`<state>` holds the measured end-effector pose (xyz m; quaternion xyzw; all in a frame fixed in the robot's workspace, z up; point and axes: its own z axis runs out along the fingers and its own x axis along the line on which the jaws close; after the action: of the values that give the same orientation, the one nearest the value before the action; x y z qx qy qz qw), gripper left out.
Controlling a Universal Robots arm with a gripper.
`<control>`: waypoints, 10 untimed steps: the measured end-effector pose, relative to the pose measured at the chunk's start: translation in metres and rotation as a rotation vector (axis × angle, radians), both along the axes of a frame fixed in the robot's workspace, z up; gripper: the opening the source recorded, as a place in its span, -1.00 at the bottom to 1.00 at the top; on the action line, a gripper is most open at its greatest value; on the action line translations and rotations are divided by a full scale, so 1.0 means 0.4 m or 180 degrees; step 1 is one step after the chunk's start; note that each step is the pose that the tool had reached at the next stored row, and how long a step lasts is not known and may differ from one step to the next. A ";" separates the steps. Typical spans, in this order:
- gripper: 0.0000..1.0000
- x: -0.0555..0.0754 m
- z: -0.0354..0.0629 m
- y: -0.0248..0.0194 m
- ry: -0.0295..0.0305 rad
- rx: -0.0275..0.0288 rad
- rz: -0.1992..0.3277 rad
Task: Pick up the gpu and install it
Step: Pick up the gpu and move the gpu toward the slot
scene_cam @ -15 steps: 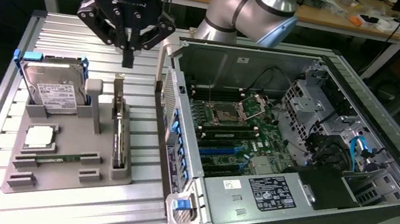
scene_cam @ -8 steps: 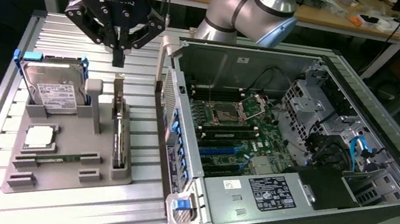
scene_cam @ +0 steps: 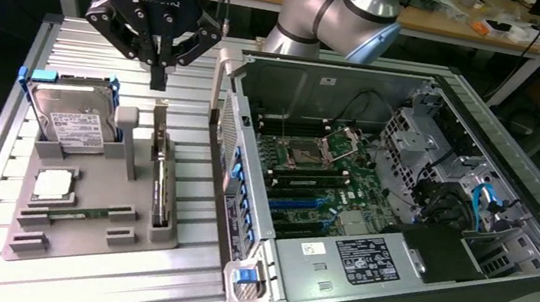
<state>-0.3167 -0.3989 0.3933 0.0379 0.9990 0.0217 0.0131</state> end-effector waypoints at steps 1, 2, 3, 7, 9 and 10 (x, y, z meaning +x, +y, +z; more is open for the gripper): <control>-0.79 0.000 0.000 0.000 0.0000 0.0000 0.0000; -0.79 0.000 0.000 0.000 0.0000 0.0000 0.0000; -0.77 0.000 0.000 0.000 0.0000 0.0000 0.0000; -0.54 0.000 0.000 0.000 0.0000 0.0000 0.0000; -0.29 0.000 0.000 0.000 0.0000 0.0000 0.0000; -0.29 0.000 0.000 0.000 0.0000 0.0000 0.0000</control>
<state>-0.3167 -0.3989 0.3933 0.0379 0.9990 0.0217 0.0131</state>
